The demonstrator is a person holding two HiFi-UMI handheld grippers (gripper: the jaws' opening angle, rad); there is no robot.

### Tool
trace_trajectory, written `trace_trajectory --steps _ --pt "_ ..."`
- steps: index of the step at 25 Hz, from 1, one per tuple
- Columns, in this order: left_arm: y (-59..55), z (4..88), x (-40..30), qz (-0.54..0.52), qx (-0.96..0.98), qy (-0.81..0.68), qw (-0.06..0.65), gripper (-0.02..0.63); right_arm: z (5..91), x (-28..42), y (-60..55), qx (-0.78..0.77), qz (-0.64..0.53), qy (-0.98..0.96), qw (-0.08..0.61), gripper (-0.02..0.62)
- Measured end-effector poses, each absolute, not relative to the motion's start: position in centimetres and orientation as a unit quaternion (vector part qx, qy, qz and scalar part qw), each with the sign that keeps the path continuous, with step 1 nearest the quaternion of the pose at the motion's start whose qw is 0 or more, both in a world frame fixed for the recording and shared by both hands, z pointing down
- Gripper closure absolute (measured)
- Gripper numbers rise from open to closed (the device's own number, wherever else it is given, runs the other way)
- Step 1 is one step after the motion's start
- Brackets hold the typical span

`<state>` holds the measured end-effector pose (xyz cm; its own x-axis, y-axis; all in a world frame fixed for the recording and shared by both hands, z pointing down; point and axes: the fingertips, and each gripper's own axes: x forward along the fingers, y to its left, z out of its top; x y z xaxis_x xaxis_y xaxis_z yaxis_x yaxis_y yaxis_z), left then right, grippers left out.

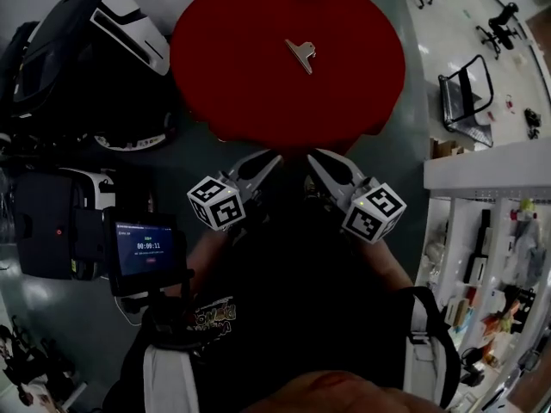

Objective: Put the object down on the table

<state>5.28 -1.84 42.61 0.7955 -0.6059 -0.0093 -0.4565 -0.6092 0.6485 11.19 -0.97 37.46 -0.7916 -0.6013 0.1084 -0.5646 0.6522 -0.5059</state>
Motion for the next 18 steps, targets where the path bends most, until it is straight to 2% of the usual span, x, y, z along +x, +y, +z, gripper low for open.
trace_trajectory --steps 6,12,18 --pt "0.1 42.0 5.9 -0.126 0.89 -0.29 0.33 0.535 37.9 13.1 1.1 -0.331 -0.299 0.892 0.065 0.561" --pt "0.0 41.3 5.4 -0.146 0.876 -0.319 0.33 0.535 37.2 12.8 1.2 -0.3 -0.279 0.911 0.051 0.561" --pt "4.2 40.6 12.6 -0.131 0.881 -0.334 0.309 0.535 36.6 18.8 5.0 -0.267 -0.279 0.922 0.045 0.562"
